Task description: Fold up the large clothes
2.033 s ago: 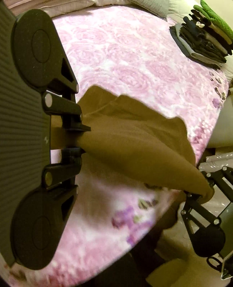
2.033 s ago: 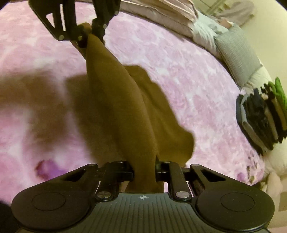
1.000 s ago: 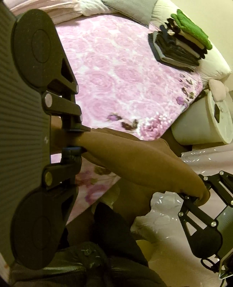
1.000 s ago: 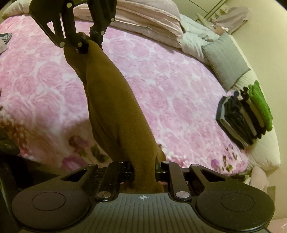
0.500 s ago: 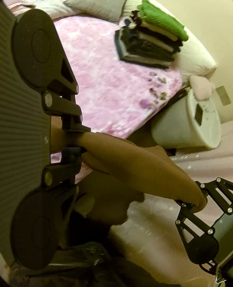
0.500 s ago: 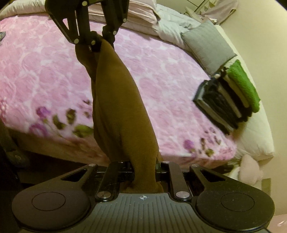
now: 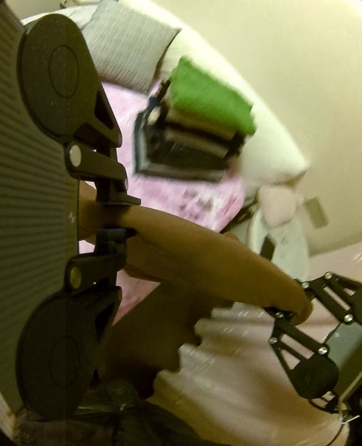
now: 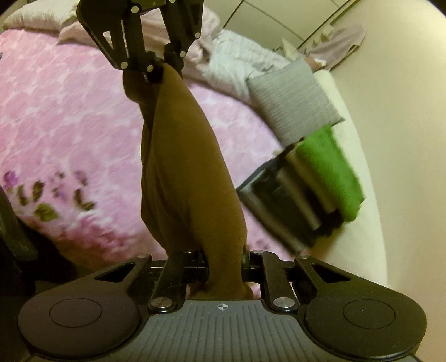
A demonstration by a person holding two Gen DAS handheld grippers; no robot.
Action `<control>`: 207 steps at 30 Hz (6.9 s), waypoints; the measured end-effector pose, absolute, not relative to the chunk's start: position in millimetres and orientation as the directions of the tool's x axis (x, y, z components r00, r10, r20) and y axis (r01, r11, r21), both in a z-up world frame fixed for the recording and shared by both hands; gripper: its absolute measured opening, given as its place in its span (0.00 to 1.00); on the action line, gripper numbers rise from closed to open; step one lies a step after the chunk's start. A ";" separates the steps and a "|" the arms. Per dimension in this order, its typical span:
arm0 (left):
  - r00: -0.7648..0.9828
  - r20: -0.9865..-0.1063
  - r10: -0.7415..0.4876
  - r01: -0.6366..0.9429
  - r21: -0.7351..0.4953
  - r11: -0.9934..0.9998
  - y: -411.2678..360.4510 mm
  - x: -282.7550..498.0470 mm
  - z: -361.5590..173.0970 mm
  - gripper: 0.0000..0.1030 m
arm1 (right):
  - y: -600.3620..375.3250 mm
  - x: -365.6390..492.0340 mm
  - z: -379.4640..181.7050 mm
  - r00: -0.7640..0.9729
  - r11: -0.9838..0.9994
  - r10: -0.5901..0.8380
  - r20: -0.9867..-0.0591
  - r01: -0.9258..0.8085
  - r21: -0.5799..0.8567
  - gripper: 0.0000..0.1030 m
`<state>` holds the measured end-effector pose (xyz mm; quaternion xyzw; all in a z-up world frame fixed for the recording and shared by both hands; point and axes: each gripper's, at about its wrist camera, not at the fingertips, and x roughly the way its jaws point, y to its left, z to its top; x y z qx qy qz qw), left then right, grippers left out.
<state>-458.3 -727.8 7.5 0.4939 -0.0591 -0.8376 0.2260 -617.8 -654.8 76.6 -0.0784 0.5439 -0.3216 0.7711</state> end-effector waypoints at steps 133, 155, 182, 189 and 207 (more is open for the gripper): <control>-0.065 -0.702 -0.709 0.995 0.006 -0.097 -1067.5 -564.2 -96.7 0.30 | -1129.3 -814.7 22.4 0.594 0.636 -0.505 -0.626 0.746 0.195 0.35; -0.070 -0.692 -0.718 0.990 -0.138 0.036 -855.3 -558.6 -82.6 0.95 | -927.0 -847.8 42.0 0.396 0.345 -0.613 -0.684 0.913 0.219 0.75; 0.088 -0.727 -0.681 0.969 -0.097 0.229 -771.3 -599.2 -49.1 0.99 | -834.6 -846.8 78.9 0.397 0.430 -0.585 -0.707 0.891 0.144 0.85; 0.135 -0.721 -0.680 0.965 -0.061 0.256 -770.9 -630.3 -38.1 0.99 | -842.1 -864.6 83.1 0.408 0.480 -0.563 -0.719 0.869 0.117 0.85; 0.141 -0.725 -0.674 0.972 -0.029 0.235 -768.7 -663.2 -32.9 0.99 | -841.5 -880.1 94.8 0.404 0.479 -0.573 -0.713 0.871 0.108 0.86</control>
